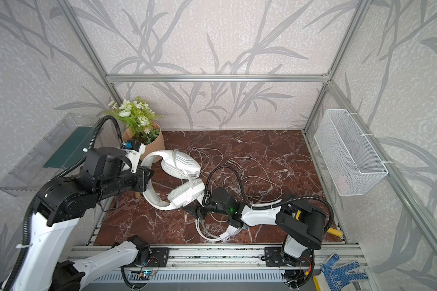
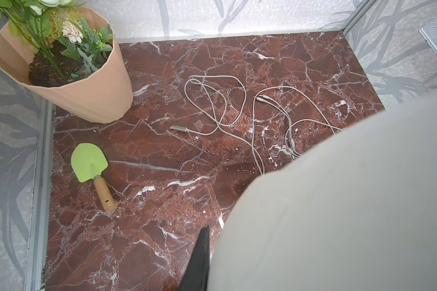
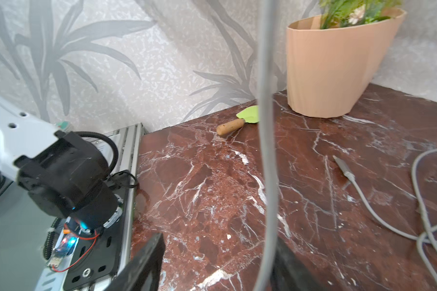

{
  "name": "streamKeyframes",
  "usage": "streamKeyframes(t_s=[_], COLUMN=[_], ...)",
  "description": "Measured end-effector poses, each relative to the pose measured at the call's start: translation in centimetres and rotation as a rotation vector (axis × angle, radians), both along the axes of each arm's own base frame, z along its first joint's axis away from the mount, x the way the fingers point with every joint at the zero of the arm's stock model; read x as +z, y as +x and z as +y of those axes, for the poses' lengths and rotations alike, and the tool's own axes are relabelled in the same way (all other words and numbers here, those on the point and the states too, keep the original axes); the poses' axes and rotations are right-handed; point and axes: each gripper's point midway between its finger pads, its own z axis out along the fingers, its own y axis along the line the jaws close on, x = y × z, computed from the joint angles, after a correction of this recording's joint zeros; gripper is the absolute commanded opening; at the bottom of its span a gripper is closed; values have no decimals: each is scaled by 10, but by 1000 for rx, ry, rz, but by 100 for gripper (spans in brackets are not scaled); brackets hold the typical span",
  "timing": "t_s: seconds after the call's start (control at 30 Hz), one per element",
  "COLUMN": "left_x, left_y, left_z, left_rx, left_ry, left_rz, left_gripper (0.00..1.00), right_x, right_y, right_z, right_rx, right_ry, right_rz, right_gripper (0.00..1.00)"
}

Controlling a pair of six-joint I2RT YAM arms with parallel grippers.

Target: Wrap the headphones

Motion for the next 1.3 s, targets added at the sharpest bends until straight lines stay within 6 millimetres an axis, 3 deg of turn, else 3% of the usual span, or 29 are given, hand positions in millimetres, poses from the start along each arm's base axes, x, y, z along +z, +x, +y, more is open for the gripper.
streamKeyframes(t_s=[0.13,0.3,0.33,0.53,0.67,0.8,1.03,1.3], left_x=[1,1,1,8,13,8,-31,-85], left_y=[-1,-1,-1,5,16,31,50,54], left_z=[1,2,3,20,35,50,55,60], left_rx=[5,11,19,116,217,329,383,422], left_ry=[-7,-8,-6,31,50,54,129,207], left_rz=[-4,-4,-6,-36,-46,-4,146,258], left_gripper=[0,0,0,0,0,0,0,0], right_x=[-4,-7,-8,1,25,30,36,65], right_y=[14,16,16,1,-29,-59,-99,-102], right_z=[-5,-8,-8,-14,-18,-16,-10,-18], right_rx=[-52,-67,-68,-55,-12,46,81,41], right_ry=[-4,-4,-7,-59,-79,-156,-326,-468], right_rz=[6,13,19,1,-53,-99,-266,-483], right_gripper=[28,2,0,0,0,0,0,0])
